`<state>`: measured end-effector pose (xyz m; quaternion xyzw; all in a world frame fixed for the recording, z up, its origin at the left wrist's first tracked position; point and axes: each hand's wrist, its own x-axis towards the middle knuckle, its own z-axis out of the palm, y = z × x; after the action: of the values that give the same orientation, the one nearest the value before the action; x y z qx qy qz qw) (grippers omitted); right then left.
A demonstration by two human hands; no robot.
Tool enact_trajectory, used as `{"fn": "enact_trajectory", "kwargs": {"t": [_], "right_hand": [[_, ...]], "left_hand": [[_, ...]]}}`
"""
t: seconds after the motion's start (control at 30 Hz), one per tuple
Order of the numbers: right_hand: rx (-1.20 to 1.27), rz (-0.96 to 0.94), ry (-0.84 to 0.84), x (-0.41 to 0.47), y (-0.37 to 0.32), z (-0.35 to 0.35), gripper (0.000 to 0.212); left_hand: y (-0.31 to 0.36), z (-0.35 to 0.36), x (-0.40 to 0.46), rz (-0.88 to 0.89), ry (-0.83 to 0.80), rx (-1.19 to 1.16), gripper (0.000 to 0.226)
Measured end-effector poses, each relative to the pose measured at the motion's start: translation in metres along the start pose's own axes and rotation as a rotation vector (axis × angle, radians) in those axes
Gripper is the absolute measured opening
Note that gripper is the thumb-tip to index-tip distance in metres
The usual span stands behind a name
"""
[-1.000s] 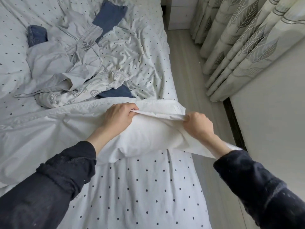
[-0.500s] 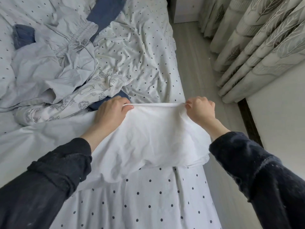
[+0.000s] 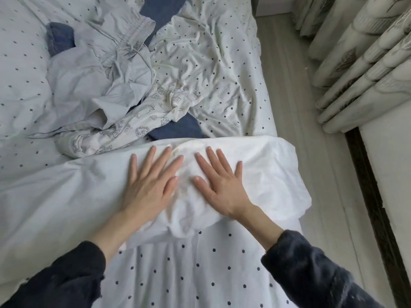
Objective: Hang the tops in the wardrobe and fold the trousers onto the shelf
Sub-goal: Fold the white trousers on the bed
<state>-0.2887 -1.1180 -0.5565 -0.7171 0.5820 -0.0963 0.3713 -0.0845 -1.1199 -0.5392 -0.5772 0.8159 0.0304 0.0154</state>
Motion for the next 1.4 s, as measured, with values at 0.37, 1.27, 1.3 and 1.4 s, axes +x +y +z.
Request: {"fn": "enact_trajectory", "kwargs": {"t": [0.37, 1.27, 1.3, 1.4], "right_hand": [[-0.279, 0.105, -0.005, 0.008, -0.053, 0.013, 0.071], [-0.485, 0.257, 0.031, 0.076, -0.292, 0.205, 0.058], [-0.430, 0.279, 0.040, 0.076, -0.305, 0.206, 0.060], [-0.431, 0.136, 0.066, 0.073, -0.344, 0.220, 0.066]], "left_hand": [[-0.061, -0.006, -0.018, -0.066, -0.114, 0.149, 0.056], [-0.383, 0.005, -0.202, -0.284, -0.146, -0.003, 0.058], [-0.387, 0.003, -0.205, -0.298, -0.140, -0.046, 0.059], [-0.397, -0.003, -0.217, -0.303, -0.107, -0.179, 0.064]]}}
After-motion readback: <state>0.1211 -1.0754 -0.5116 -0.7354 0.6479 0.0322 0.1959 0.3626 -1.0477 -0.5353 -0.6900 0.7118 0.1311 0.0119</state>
